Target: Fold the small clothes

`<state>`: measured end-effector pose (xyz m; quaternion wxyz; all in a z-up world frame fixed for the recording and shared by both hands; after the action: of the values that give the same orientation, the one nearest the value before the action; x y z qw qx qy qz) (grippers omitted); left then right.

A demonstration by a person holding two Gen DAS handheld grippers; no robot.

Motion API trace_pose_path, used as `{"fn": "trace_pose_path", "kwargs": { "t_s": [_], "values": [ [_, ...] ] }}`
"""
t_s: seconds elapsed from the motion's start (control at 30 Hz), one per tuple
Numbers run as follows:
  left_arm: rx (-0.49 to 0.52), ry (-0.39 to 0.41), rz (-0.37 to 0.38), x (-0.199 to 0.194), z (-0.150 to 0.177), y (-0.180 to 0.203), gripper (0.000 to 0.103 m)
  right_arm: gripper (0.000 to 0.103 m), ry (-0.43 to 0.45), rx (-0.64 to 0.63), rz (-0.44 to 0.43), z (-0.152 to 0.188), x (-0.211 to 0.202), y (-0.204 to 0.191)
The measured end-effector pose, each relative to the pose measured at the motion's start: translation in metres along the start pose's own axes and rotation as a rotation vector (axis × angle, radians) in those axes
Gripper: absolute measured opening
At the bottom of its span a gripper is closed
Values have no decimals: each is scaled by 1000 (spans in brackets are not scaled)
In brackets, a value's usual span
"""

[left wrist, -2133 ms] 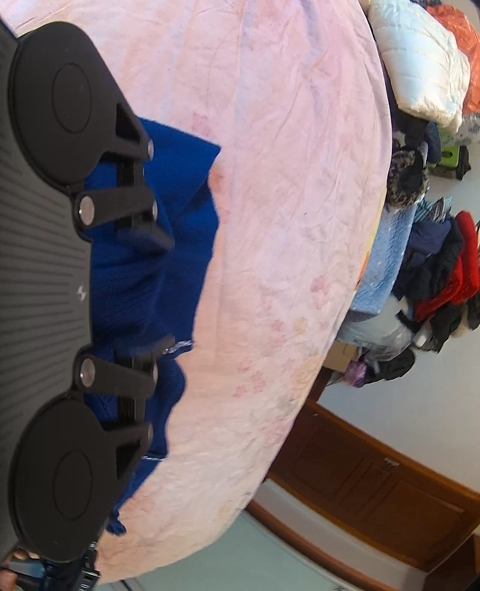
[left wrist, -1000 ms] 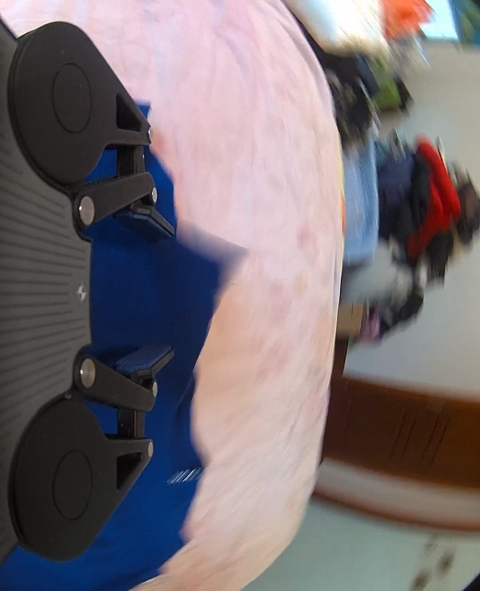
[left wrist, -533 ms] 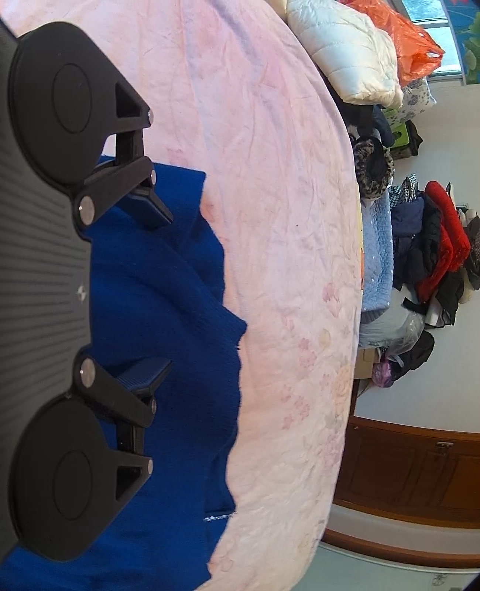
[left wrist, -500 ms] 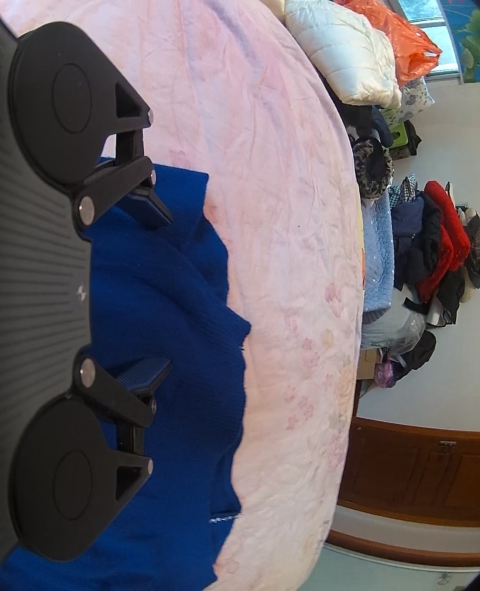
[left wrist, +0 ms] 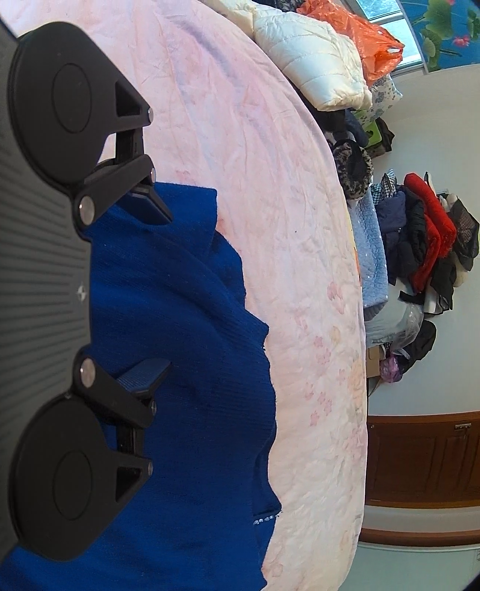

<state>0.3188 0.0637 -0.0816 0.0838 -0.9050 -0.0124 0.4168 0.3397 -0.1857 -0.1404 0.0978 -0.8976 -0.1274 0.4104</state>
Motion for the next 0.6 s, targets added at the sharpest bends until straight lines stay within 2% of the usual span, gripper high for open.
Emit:
{"fn": "trace_pose_path", "kwargs": {
  "t_s": [0.17, 0.4, 0.5, 0.6],
  "values": [
    [28, 13, -26, -4, 1, -4, 80, 103, 22, -58, -6, 3, -12, -26],
    [51, 37, -30, -11, -1, -26, 80, 103, 62, -297, 13, 18, -27, -99],
    [-52, 44, 16, -12, -5, -58, 82, 103, 92, -461, 37, 32, -34, -141],
    [-185, 29, 103, -7, -6, -94, 83, 103, 131, -651, 76, 51, -40, -182]
  ]
}}
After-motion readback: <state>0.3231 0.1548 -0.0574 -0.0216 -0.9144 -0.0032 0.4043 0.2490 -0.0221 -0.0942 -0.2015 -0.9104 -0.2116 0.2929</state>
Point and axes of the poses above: each gripper's, at about its wrist camera, not at the fingertips, and x roughly the way its jaws point, y to its right, z to its underside, the point moved 10 cm from there along x, roughly the way its jaws point, and after that the axes turned 7 degrees about -y, right-handed, at the moved point
